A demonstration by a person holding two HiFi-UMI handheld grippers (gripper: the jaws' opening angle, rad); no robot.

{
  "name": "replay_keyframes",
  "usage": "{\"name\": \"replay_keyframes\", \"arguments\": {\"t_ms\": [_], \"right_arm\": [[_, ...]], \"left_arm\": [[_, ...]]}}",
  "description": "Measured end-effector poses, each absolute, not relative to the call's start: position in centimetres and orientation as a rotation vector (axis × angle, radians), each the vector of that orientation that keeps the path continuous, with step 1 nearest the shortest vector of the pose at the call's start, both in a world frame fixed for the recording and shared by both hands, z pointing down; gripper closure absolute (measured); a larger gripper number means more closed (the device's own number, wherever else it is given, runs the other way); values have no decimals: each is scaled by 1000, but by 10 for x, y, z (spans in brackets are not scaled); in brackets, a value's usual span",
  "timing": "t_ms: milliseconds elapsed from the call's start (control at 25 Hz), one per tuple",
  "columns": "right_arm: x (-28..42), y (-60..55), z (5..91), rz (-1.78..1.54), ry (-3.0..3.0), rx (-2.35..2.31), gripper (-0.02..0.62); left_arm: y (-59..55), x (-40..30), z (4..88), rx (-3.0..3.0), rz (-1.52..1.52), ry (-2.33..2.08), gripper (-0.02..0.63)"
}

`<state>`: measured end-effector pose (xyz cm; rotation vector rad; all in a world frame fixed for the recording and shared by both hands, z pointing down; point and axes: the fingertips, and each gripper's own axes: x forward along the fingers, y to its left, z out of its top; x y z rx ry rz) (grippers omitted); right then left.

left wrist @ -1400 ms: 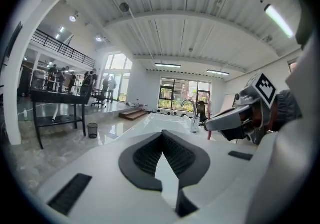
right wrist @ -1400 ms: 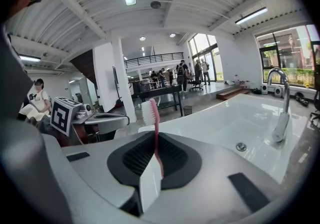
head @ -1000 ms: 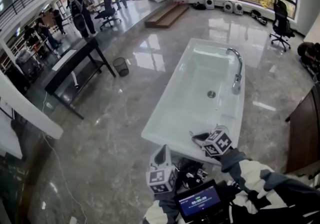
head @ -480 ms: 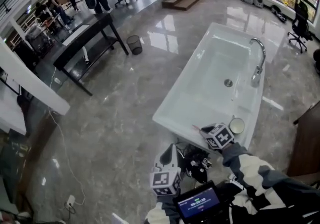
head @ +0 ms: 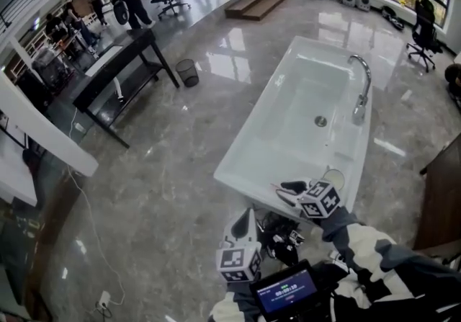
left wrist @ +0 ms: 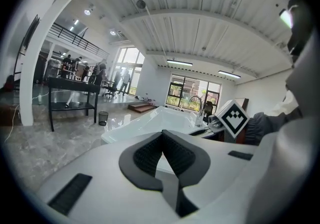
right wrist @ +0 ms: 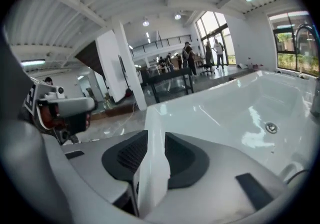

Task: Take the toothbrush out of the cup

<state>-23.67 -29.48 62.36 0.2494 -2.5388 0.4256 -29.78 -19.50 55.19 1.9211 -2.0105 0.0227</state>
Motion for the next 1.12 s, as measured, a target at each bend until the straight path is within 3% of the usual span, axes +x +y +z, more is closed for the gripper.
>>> {"name": "replay_keyframes", "arguments": {"t_ms": [320, 840, 1120], "right_arm": [[-238, -312, 494, 500, -2935, 248, 606], [-157, -341, 468, 122, -2807, 720, 609], [-121, -346, 466, 90, -2769, 830, 611]], "left_arm": [[-242, -288, 512, 2109, -21, -1964, 601], [-301, -244, 467, 2285, -31, -1922, 601], [-321, -207, 459, 2375, -29, -1857, 601]]}}
